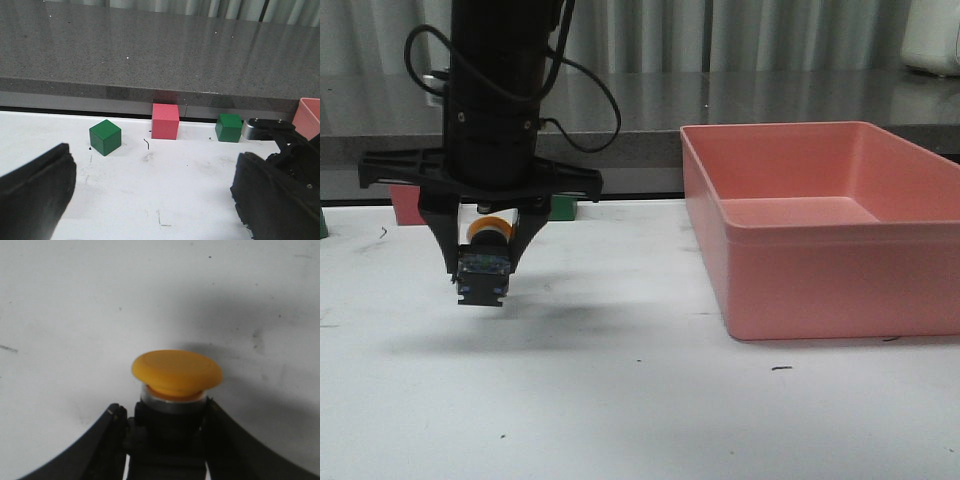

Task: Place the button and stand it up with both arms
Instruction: 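Carry the button out of the bin and lower it onto the table, then open the right gripper, release the button lying on its side, raise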

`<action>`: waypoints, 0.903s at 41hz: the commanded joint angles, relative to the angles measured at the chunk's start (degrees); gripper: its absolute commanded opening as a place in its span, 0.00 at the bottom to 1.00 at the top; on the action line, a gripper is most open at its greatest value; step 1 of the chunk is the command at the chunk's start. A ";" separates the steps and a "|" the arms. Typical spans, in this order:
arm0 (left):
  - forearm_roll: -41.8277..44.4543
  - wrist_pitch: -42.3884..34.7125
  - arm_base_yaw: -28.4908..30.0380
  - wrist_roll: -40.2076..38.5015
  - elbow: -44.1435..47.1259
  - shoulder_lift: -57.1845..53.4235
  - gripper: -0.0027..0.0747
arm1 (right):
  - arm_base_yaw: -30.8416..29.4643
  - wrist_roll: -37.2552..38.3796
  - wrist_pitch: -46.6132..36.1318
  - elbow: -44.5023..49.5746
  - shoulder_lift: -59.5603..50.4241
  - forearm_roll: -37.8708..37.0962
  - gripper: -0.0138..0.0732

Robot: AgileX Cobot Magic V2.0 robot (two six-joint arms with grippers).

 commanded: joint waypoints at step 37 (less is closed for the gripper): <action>-0.01 -4.35 -0.49 -0.02 -1.72 0.74 0.83 | -0.20 2.74 5.54 -11.84 0.06 -0.06 0.70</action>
